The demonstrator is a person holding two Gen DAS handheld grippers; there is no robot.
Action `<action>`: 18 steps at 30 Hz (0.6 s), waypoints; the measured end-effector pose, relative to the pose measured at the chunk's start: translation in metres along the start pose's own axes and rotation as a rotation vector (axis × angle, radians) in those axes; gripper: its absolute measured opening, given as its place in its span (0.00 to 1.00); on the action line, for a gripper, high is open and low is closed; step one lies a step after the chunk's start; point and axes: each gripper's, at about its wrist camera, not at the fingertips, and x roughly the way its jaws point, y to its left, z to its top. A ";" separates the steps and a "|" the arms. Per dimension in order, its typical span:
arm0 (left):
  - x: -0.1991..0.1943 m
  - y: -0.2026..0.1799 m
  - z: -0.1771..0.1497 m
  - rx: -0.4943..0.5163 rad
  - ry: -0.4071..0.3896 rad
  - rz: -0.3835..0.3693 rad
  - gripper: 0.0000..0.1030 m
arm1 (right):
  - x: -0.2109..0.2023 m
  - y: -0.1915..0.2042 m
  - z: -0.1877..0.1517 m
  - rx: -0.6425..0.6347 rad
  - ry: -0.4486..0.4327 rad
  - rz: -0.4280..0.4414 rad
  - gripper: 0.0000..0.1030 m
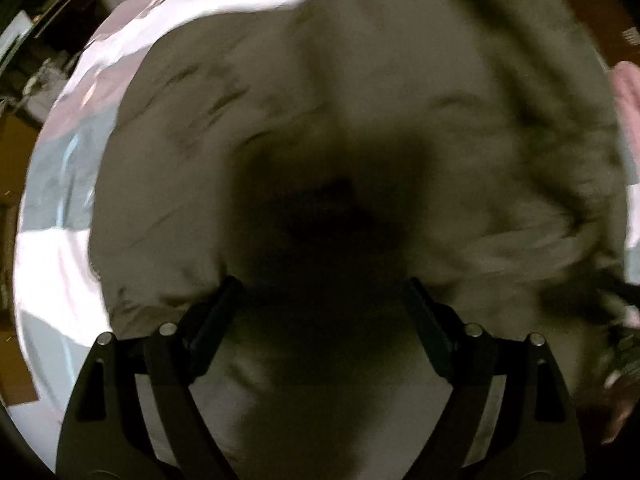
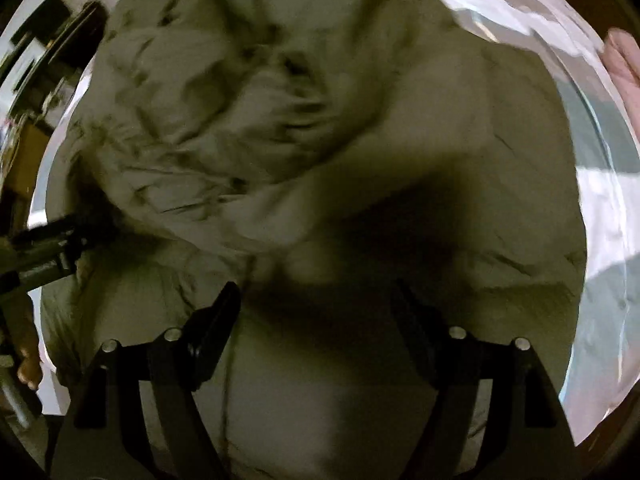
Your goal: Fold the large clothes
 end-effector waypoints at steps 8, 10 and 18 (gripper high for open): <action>-0.006 0.007 -0.015 0.061 -0.040 0.030 0.83 | 0.017 -0.046 -0.006 0.077 0.054 -0.024 0.75; -0.022 0.010 -0.024 0.070 -0.078 -0.001 0.83 | -0.006 -0.054 -0.014 0.077 -0.003 -0.044 0.75; -0.010 0.029 -0.081 0.229 -0.058 0.069 0.87 | 0.003 -0.091 -0.058 0.025 0.048 -0.019 0.81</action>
